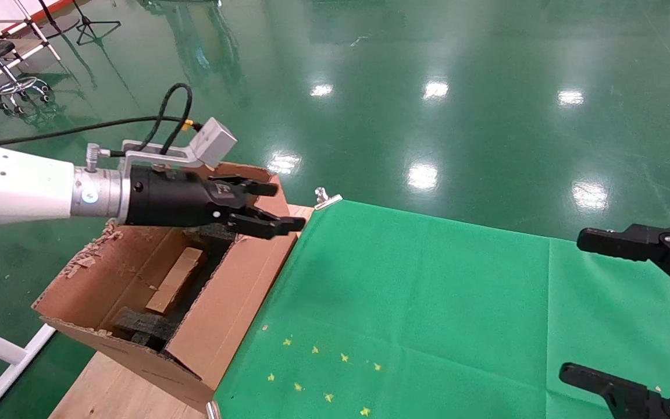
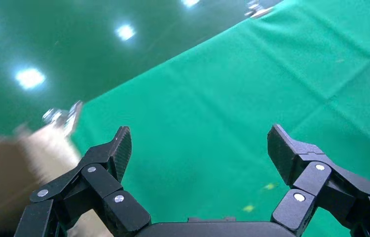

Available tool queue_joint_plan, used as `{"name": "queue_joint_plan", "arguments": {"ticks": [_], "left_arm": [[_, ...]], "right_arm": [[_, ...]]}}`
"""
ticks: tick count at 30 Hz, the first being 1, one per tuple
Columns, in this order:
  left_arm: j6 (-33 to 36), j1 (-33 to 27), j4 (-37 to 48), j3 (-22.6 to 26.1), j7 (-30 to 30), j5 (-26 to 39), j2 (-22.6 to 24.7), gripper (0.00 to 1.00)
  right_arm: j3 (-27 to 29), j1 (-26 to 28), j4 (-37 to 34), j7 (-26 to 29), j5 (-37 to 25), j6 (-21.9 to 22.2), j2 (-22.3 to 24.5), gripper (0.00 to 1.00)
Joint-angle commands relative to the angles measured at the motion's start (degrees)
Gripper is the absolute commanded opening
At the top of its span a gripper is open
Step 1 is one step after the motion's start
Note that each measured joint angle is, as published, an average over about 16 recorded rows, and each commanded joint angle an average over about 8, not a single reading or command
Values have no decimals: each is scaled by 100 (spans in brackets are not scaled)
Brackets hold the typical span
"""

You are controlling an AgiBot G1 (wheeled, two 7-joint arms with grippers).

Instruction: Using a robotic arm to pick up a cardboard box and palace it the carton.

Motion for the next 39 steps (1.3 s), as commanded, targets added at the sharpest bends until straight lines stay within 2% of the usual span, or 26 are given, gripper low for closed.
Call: {"name": "queue_joint_plan", "arguments": {"ticks": [1,30,39], "left_arm": [[52,143,-164,-113,93,-180,-12,100],[819,2255,-2574,-1775,1456,-2827,-186,100],[952,2609,-2978,-2054,1659,-3279,-214,100]], "right_arm": [[0,0,0,0,0,0,0,100],[-4,1,0,-2,2,1,1,100],[-3,0,-2,-2,4,3,2,100]]}}
